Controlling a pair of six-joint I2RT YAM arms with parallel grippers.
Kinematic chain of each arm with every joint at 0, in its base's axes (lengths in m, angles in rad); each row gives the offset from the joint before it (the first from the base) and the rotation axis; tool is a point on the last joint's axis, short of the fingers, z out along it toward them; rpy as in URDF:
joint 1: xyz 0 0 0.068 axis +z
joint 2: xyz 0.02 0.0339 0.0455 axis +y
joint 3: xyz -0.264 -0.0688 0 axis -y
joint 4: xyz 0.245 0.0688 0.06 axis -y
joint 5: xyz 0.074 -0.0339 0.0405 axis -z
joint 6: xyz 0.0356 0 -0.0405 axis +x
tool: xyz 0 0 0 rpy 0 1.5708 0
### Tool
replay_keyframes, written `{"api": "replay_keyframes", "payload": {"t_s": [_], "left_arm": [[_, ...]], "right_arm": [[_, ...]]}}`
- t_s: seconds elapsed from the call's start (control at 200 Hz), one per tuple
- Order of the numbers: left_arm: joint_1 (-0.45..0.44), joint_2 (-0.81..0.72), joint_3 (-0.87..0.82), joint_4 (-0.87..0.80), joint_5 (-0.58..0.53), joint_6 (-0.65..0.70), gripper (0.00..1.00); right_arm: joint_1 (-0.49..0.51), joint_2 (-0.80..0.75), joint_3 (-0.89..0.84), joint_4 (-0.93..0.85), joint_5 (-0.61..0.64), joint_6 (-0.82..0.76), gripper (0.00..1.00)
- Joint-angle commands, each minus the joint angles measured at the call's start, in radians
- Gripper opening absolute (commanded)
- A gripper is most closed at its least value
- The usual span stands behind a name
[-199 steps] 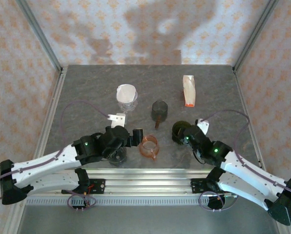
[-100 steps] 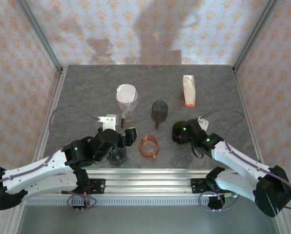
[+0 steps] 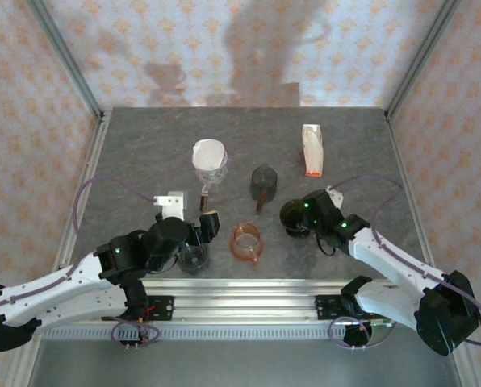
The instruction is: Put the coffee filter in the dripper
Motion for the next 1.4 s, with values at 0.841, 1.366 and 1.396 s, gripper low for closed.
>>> {"api": "replay_keyframes", "payload": {"t_s": [0.841, 1.366, 1.396], "left_arm": [[-0.008, -0.108, -0.033, -0.075, -0.109, -0.034, 1.00], [-0.009, -0.108, -0.039, -0.072, -0.115, -0.034, 1.00], [-0.009, -0.108, -0.041, -0.072, -0.115, -0.035, 1.00]], "right_arm": [[0.287, 0.062, 0.357, -0.039, -0.324, -0.137, 0.00], [0.314, 0.116, 0.317, 0.004, -0.347, -0.107, 0.00], [0.314, 0.117, 0.316, 0.007, -0.347, -0.103, 0.00]]}}
